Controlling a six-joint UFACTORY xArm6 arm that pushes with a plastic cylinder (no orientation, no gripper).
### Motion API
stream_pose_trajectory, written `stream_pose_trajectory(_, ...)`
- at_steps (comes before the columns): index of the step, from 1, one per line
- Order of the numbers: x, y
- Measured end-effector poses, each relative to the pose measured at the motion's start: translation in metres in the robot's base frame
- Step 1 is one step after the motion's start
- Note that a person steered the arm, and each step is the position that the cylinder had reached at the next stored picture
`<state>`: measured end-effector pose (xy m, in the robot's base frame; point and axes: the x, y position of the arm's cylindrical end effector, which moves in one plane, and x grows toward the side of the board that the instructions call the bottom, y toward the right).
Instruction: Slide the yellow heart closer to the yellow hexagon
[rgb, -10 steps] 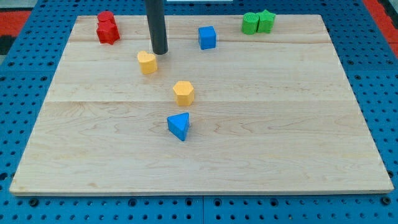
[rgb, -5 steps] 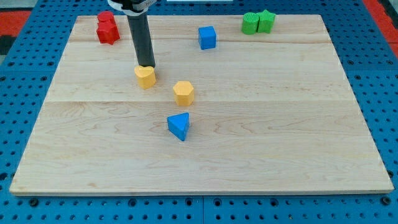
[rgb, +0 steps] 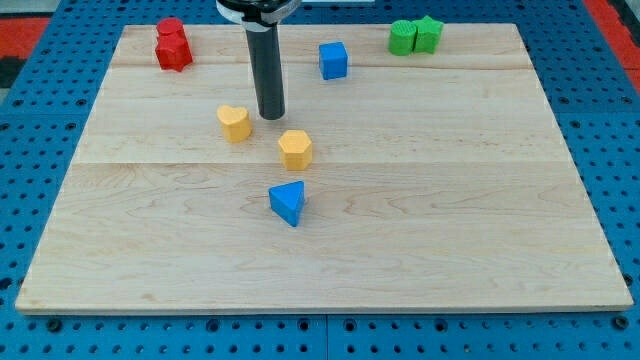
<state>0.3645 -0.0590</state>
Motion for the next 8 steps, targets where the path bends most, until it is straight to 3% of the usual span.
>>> stream_pose_trajectory(3, -0.006, 0.016)
stream_pose_trajectory(5, -0.019, -0.064)
stream_pose_trajectory(6, -0.006, -0.083)
stream_pose_trajectory(8, 0.03, -0.024)
